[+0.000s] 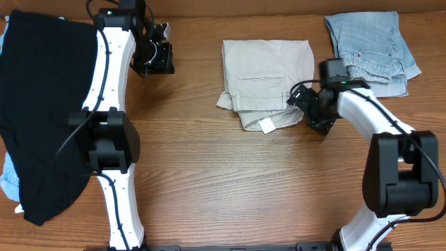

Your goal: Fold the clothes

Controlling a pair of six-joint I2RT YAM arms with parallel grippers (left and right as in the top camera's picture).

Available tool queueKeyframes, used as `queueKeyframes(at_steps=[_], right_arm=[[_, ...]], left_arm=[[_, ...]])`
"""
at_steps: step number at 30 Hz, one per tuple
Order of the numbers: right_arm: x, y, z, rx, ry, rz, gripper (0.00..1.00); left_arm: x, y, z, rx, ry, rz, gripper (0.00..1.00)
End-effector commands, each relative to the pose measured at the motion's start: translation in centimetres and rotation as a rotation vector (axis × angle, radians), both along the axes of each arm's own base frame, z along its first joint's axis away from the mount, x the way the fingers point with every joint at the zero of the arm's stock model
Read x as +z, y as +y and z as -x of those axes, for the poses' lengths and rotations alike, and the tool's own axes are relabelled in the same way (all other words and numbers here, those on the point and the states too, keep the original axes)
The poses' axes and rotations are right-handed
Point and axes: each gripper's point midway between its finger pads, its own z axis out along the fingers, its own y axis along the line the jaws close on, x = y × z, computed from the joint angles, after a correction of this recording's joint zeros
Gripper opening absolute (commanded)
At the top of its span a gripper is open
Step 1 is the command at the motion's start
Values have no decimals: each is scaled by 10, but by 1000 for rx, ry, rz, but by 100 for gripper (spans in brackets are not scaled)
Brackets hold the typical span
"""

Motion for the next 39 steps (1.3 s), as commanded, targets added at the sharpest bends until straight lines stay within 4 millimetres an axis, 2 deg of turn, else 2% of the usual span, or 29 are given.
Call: queueKeyframes(at_steps=[1,4,7,9,13,19,24,29,32,35,39], right_arm=[[35,44,-4,63,-38,-258,100],[35,66,5,51,0,-239,100],[25,69,8,-28,26,-125,100],[21,75,5,-85,-1,-29,100],[22,88,-5,-132,-82,47,100],[15,97,-23,-189,-156,77,100],[-21,120,-36,-184,-130,-25,100],[-45,129,-37,-191,-93,-63,100],[-51,121,-39,-202,-106,-24,89],[-49,114,-46,-161,-147,11,61],[-49,100,-53,-97,-176,44,34]], left_arm=[[10,-1,-2,-1,-27,-9,15],[9,2,-3,2,-27,-26,15],[9,2,-2,3,-25,-27,15],[8,2,-2,3,-25,-27,15],[8,2,-2,3,-25,-27,15],[8,2,-2,2,-25,-27,15],[8,1,-2,1,-25,-27,15],[8,1,-1,1,-22,-27,15],[8,1,-1,1,-19,-28,14],[8,1,-1,1,-19,-28,14],[8,1,0,1,-17,-28,14]])
